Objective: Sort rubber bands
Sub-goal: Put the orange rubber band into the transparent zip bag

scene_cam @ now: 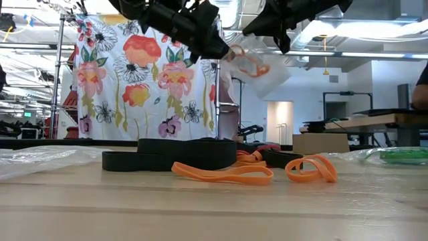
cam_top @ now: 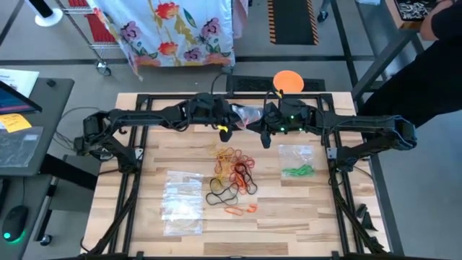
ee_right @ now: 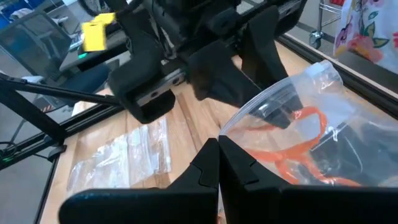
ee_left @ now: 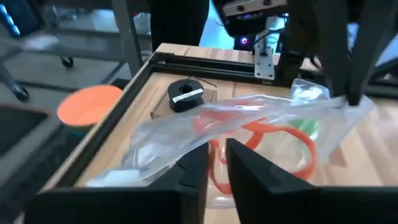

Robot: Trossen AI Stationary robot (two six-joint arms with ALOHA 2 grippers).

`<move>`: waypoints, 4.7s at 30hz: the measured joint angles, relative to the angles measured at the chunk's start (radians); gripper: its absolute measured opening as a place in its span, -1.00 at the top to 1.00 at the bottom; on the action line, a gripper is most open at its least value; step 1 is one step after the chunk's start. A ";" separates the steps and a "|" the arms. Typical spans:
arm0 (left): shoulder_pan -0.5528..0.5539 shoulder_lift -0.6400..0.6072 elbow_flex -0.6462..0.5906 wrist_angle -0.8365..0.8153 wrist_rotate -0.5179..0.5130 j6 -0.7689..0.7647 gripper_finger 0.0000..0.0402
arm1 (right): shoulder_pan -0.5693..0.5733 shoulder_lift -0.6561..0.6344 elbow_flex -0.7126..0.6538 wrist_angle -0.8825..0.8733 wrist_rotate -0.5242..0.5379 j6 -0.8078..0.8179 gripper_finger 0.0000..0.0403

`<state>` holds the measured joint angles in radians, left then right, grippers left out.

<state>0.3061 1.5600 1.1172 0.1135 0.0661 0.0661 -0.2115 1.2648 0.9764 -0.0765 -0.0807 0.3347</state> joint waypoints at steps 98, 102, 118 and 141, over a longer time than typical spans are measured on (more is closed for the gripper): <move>-0.291 -0.273 -0.032 -0.845 -0.249 0.014 1.00 | -0.136 -0.005 0.001 -0.163 -0.027 -0.064 1.00; -0.292 -0.284 -0.090 -0.877 -0.254 -0.052 0.99 | -0.136 -0.005 0.001 -0.162 -0.027 -0.071 1.00; -0.270 -0.153 -0.173 -0.851 -0.450 -0.018 0.39 | -0.136 -0.005 0.001 -0.174 -0.027 -0.074 1.00; 0.014 -0.085 -0.491 -0.405 -0.032 0.028 0.83 | -0.136 -0.004 0.001 -0.175 -0.035 -0.093 1.00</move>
<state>0.3201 1.4752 0.6263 -0.2916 0.0341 0.0938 -0.3477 1.2605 0.9771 -0.2517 -0.1154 0.2422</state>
